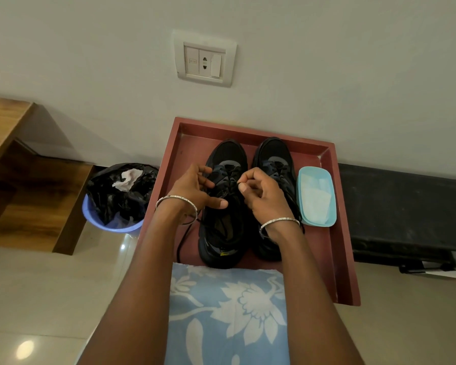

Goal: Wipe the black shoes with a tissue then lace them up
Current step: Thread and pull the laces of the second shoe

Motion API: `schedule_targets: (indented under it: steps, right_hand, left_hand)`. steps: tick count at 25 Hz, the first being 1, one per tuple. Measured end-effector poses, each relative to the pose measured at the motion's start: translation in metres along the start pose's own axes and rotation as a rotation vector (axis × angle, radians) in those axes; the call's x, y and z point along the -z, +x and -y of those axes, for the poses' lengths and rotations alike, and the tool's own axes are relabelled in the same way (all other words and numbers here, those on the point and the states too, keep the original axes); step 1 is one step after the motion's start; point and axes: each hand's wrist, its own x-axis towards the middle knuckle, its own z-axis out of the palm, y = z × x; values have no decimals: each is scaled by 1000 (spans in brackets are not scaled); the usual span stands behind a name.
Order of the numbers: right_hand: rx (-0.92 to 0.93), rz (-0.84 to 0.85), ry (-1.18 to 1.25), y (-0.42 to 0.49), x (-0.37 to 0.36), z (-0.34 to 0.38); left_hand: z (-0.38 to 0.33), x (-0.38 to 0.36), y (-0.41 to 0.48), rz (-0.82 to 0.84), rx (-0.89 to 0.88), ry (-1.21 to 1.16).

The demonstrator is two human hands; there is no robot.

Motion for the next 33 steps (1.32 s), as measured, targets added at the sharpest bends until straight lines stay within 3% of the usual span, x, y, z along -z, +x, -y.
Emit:
schedule_targets:
  steps: [13, 18, 23, 29, 33]
  right_hand:
    - [59, -127, -243, 9, -10, -2]
    - [6, -139, -162, 9, -10, -3]
    - [-3, -15, -115, 7, 1, -2]
    - [87, -80, -274, 10, -7, -2]
    - [23, -82, -212, 10, -6, -4]
  left_hand:
    - [0, -2, 1, -7, -4, 8]
    - [-3, -3, 1, -4, 4, 26]
    - [-6, -3, -2, -17, 14, 53]
    - [-7, -3, -3, -18, 14, 66]
    - [1, 0, 3, 46, -46, 61]
